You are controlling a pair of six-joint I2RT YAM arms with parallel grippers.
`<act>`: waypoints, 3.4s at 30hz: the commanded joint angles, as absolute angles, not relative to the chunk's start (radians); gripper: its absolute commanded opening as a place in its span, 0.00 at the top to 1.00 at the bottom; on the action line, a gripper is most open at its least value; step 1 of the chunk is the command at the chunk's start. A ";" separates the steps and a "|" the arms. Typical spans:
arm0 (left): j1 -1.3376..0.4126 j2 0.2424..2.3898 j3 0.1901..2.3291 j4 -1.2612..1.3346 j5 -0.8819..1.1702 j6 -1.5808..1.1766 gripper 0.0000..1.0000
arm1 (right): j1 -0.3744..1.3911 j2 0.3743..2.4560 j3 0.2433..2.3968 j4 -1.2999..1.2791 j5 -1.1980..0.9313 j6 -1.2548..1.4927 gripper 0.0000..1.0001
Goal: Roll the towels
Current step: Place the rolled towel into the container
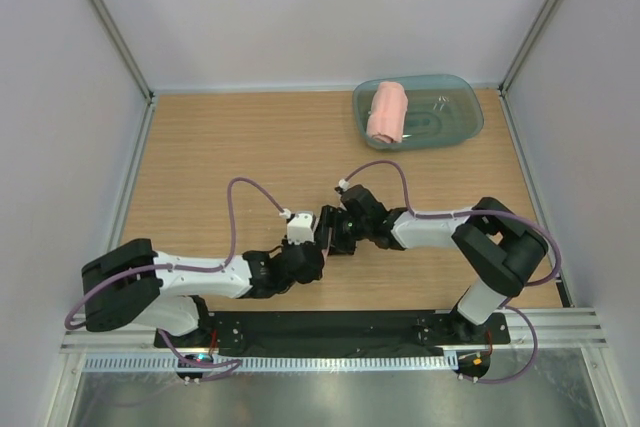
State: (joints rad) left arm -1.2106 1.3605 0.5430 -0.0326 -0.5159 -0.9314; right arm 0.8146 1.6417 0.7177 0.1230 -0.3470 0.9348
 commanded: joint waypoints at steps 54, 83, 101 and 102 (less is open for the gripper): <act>-1.146 0.627 0.919 -1.072 -0.807 -0.813 0.18 | -0.223 2.284 1.970 -0.428 -1.077 0.382 0.99; -1.146 0.643 0.908 -1.057 -0.799 -0.802 0.18 | -0.150 2.542 2.180 -0.753 -0.638 0.164 0.41; -1.146 0.637 0.910 -1.058 -0.807 -0.807 0.18 | -0.144 2.333 2.209 -0.842 -0.457 0.221 0.00; -1.146 0.637 0.910 -1.058 -0.808 -0.807 0.18 | -0.144 2.323 2.209 -0.845 -0.456 0.224 0.00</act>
